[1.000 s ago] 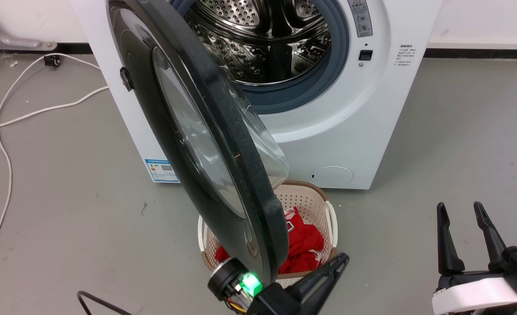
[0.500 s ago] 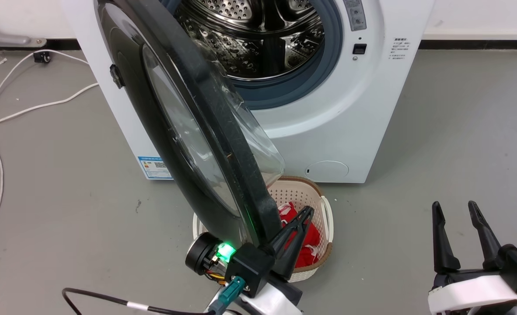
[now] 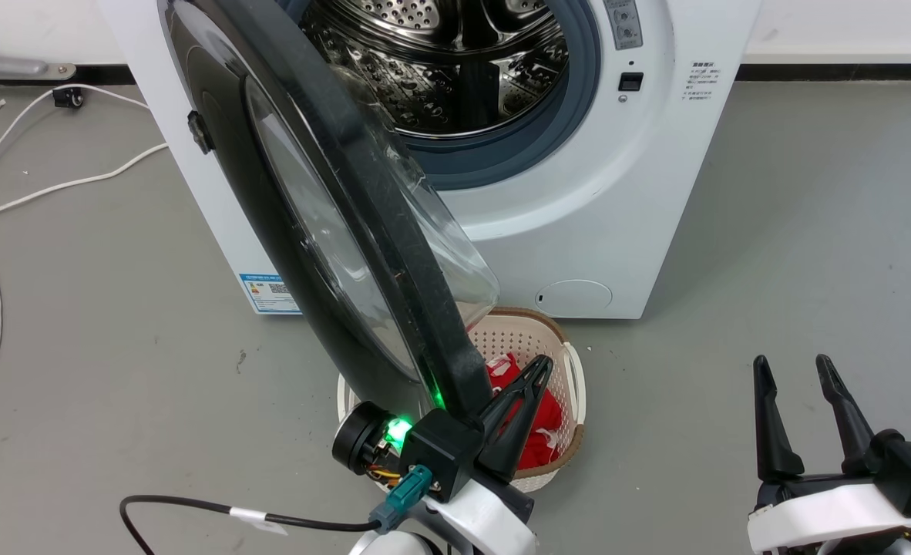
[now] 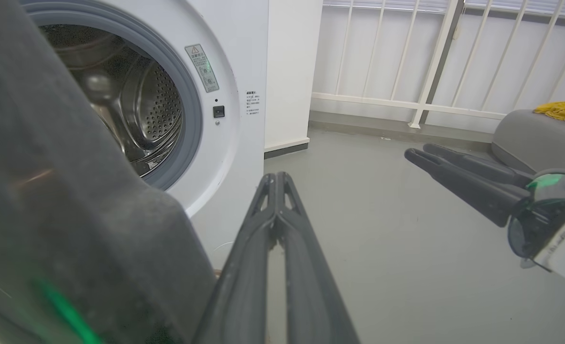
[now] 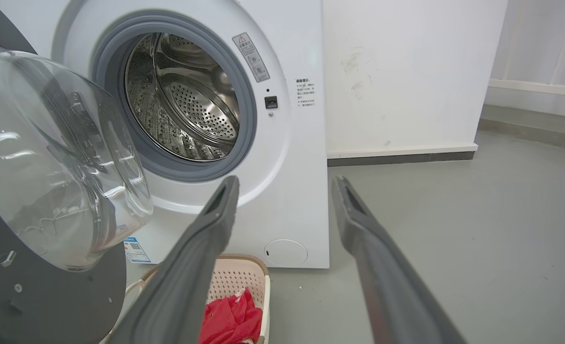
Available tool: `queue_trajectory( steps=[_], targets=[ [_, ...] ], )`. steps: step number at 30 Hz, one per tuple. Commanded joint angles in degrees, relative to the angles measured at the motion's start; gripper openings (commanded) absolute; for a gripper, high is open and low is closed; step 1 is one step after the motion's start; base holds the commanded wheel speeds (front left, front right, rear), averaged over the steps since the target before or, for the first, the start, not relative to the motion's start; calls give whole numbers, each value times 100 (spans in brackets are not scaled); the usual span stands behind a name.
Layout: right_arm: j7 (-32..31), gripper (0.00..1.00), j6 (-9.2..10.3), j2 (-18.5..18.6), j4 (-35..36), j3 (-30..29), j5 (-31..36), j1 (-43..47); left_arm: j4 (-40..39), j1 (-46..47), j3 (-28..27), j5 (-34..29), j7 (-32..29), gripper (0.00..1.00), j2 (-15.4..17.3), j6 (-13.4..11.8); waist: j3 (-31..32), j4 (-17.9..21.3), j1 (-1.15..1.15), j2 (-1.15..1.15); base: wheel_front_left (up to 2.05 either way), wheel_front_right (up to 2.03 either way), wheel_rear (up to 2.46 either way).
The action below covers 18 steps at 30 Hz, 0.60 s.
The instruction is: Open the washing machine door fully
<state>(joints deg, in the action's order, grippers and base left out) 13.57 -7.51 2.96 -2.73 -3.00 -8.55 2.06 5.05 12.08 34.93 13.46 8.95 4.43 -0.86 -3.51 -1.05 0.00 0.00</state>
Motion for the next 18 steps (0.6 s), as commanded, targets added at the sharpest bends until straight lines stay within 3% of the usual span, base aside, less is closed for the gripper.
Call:
queue_trajectory(
  steps=[1,18],
  targets=[
    [-4,100,4,-17,-21,1,-23,-74,52,25,-76,25,-7,0,71,-61,0,-5,0,0,0,0,0],
    [-2,100,4,-17,-73,5,-172,59,-627,-843,-172,22,87,0,429,-505,108,-319,0,0,0,0,0]
  ],
)
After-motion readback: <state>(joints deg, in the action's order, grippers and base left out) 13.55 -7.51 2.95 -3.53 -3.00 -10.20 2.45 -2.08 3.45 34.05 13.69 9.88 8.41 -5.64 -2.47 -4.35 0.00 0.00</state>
